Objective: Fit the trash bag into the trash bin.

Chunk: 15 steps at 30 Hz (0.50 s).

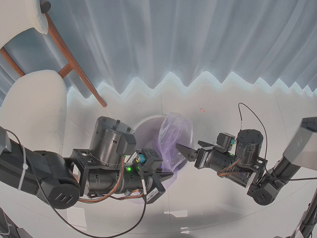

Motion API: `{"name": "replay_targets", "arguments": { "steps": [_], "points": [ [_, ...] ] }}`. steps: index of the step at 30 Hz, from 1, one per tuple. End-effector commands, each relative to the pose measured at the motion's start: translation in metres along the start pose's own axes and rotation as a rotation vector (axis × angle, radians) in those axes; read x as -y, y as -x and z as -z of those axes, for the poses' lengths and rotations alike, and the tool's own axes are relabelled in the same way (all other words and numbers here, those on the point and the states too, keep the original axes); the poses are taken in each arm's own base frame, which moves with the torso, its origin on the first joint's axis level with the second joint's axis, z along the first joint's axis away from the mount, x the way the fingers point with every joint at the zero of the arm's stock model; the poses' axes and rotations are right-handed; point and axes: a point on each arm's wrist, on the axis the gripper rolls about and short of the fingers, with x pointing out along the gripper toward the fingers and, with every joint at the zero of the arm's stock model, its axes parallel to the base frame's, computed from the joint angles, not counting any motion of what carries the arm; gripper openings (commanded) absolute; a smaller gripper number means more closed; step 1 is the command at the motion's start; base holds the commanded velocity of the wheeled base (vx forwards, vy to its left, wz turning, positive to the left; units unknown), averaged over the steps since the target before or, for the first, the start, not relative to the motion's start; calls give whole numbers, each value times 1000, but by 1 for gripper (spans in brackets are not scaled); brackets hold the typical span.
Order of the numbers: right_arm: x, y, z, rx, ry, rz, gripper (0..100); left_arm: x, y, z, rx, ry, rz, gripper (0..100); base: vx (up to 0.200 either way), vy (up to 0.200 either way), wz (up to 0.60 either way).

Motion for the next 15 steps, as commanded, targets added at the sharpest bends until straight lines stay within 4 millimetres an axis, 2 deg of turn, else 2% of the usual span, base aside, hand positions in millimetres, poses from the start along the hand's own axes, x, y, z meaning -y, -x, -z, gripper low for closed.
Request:
{"name": "replay_targets", "arguments": {
  "steps": [1,4,5,10,15],
  "points": [
    [8,-14,14,-2,12,8,100,1,11,0,14,-1,-6,0,0,0,0],
    [7,-13,10,20,13,-5,100,2,11,2,12,-1,-4,0,0,0,0],
    [6,-13,9,23,8,-8,0,1,9,2,13,-1,-7,0,0,0,0],
    [-4,-11,10,22,4,-37,0,0,-4,6,25,4,-13,0,0,0,0],
    [-10,-8,4,44,-9,-56,0,-3,-15,6,66,35,-29,0,0,0,0]
  ]
}}
